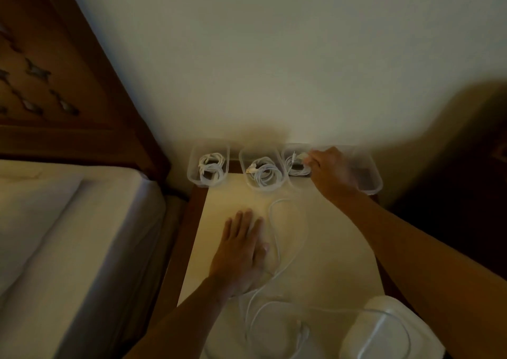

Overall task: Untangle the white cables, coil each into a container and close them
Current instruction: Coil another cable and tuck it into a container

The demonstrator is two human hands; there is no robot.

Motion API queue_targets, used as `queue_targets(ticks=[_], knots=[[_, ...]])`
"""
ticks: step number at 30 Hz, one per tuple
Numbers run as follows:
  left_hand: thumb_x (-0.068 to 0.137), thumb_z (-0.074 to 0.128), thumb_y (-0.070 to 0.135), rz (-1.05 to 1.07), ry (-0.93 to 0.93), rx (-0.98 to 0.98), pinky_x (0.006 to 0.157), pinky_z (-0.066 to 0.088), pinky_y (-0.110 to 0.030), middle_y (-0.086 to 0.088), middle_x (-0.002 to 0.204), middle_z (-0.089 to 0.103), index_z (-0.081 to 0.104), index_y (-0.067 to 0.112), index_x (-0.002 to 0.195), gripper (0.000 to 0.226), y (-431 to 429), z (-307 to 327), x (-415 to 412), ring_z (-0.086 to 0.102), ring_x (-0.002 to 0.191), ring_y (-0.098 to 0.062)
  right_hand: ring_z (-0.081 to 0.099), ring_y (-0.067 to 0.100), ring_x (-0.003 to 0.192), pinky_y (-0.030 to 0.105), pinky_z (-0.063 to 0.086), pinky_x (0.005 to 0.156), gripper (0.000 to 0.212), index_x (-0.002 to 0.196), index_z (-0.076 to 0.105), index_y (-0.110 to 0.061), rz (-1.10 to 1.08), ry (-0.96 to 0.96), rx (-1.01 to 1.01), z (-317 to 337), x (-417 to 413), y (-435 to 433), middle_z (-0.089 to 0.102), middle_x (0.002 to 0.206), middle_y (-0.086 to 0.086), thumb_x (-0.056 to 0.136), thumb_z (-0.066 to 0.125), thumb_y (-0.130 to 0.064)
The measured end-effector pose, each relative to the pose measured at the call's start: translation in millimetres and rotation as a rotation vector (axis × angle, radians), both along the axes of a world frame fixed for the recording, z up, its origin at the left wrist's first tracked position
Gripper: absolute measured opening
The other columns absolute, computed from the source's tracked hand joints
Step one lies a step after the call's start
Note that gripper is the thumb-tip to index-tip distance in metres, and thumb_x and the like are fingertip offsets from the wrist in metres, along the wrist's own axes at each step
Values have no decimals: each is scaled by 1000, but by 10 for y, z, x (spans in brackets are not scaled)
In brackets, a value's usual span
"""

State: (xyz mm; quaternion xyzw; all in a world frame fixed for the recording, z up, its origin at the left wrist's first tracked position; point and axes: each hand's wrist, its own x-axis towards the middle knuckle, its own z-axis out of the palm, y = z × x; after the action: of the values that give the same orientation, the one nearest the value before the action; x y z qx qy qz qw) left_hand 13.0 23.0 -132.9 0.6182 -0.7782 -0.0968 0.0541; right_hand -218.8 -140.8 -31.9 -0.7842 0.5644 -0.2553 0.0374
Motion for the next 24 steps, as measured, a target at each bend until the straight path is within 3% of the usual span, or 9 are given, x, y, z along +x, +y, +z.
queue_targets(ticks=[2, 4, 6, 9, 12, 15, 18, 21, 24], knots=[[104, 12, 59, 4, 4, -15, 129, -2, -48, -8, 173, -5, 10, 25, 165, 70, -6, -6, -1, -18, 158, -24, 61, 30, 72, 27, 37, 58, 15, 85, 70, -10, 68, 221, 0, -155, -30, 4, 64, 77, 15, 85, 62, 3], [104, 14, 59, 3, 6, -25, 129, -1, -48, -8, 173, -2, 13, 24, 165, 70, -1, -12, 1, -15, 159, -24, 58, 32, 90, 34, 50, 63, 17, 97, 70, -16, 53, 258, 88, -249, -31, 16, 62, 98, 14, 93, 55, -9], [105, 17, 58, 7, 14, -35, 129, -1, -47, -8, 173, 0, 16, 24, 165, 69, 9, -8, -5, -13, 159, -24, 54, 30, 107, 42, 55, 77, 21, 102, 71, -18, 90, 287, 165, -289, -33, 13, 63, 113, 8, 93, 54, -9], [105, 18, 57, 11, 20, -32, 129, -2, -47, -8, 173, 1, 16, 24, 165, 69, 8, 13, -13, -13, 159, -24, 45, 30, 125, 49, 48, 101, 35, 112, 70, -17, 146, 369, 265, -276, -36, -13, 60, 129, 5, 89, 49, -1], [104, 17, 58, 15, 23, -29, 129, -2, -47, -8, 173, 0, 15, 24, 165, 69, 13, 21, -17, -13, 159, -23, 56, 30, 115, 43, 52, 98, 38, 108, 73, -14, 152, 380, 317, -287, -66, -41, 61, 121, 12, 86, 48, 4], [104, 17, 58, 21, 27, -34, 129, 0, -47, -7, 174, 0, 16, 24, 164, 69, 16, 24, -16, -12, 159, -23, 65, 30, 86, 31, 51, 72, 31, 87, 74, -10, 151, 367, 374, -254, -40, -73, 66, 91, 12, 82, 49, 8], [103, 16, 59, 24, 25, -30, 129, 0, -47, -7, 174, -1, 15, 25, 165, 70, 12, 21, -19, -14, 159, -22, 58, 30, 68, 33, 50, 64, 35, 60, 56, -20, 183, 334, 381, -201, -30, -112, 52, 65, 4, 79, 49, 9], [103, 16, 59, 31, 24, -25, 129, -1, -46, -6, 174, -2, 14, 26, 165, 70, 10, 20, -17, -15, 159, -21, 62, 30, 73, 40, 54, 76, 37, 63, 63, -24, 221, 292, 372, -154, -31, -90, 63, 72, 8, 81, 53, 6], [103, 16, 60, 33, 23, -15, 129, -3, -45, -6, 174, -3, 14, 26, 165, 70, 10, 19, -17, -15, 158, -21, 67, 30, 81, 39, 53, 80, 21, 80, 76, -12, 206, 220, 384, -113, -42, -90, 72, 86, 10, 89, 59, -3]])
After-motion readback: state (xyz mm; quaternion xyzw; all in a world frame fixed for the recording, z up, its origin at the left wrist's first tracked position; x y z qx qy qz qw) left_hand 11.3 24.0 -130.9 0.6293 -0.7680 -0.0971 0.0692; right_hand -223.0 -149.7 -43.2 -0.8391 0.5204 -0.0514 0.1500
